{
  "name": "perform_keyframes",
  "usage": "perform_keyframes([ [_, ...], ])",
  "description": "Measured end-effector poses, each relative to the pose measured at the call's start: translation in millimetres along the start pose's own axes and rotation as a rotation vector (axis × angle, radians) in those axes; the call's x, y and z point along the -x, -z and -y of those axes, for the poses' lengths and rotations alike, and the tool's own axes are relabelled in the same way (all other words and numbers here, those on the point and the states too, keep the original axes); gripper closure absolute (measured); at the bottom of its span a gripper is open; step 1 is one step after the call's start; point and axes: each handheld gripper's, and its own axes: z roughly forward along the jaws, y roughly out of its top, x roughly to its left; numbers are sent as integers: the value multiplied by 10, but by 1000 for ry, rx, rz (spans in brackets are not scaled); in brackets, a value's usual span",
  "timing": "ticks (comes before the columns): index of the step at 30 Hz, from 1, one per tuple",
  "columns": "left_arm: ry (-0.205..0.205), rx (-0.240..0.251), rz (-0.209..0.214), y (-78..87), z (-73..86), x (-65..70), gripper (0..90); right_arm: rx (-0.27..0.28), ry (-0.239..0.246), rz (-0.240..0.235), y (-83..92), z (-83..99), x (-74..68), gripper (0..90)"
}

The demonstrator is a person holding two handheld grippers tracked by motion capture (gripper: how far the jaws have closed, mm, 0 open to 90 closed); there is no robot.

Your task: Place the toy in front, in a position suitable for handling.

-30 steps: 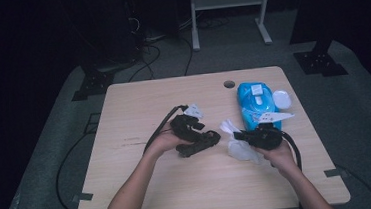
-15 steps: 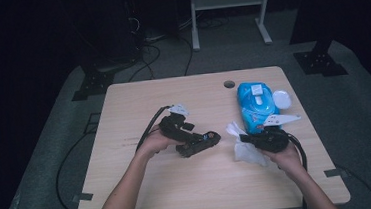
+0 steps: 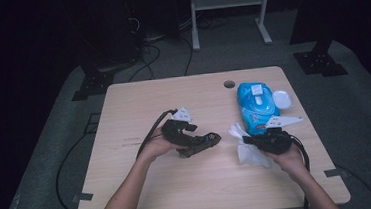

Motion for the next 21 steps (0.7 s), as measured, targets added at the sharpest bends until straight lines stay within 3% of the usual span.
perform_keyframes([
  [10,-43,12,0,-86,39,218,397,-19,9,15,12,39,19,858],
  [11,-51,3,0,-111,48,243,392,-23,10,16,18,49,22,858],
  [13,-89,-44,-44,-181,74,288,390,-25,7,18,26,65,25,858],
  [15,-103,-82,-67,-257,128,308,403,-23,5,21,36,73,29,858],
  [18,-73,-59,-61,-283,194,281,404,-21,3,22,42,82,39,858],
  [21,-78,-62,-64,-268,208,273,400,-28,4,21,31,86,42,857],
])
